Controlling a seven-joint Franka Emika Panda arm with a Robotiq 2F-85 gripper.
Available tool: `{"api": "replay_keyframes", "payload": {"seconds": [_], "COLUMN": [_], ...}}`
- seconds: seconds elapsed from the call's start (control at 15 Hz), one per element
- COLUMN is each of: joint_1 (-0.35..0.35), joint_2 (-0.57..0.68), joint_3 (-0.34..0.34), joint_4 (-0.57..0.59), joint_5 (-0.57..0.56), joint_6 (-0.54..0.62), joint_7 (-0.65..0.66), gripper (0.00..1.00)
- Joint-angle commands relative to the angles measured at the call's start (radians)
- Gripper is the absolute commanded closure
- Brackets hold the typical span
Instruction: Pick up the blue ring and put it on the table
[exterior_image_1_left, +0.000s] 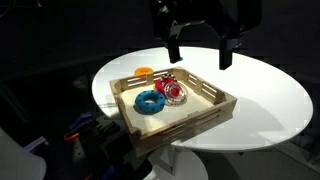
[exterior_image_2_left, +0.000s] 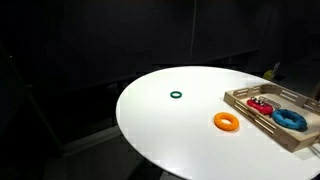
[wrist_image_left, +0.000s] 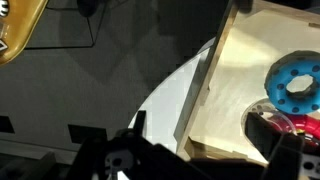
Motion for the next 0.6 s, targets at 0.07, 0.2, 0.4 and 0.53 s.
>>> {"api": "replay_keyframes", "payload": {"seconds": [0.07, 0.2, 0.4, 0.53], "joint_1": [-0.003, -0.003, 0.007, 0.021], "joint_2": [0.000, 0.000, 0.009, 0.021], "joint_3": [0.004, 0.004, 0.013, 0.023], "joint_4": [0.001, 0.001, 0.011, 0.022], "joint_5": [0.003, 0.003, 0.013, 0.029], "joint_6": [-0.002, -0.002, 0.001, 0.004], "joint_7": [-0.002, -0.002, 0.008, 0.018], "gripper": [0.00, 0.00, 0.00, 0.00]}}
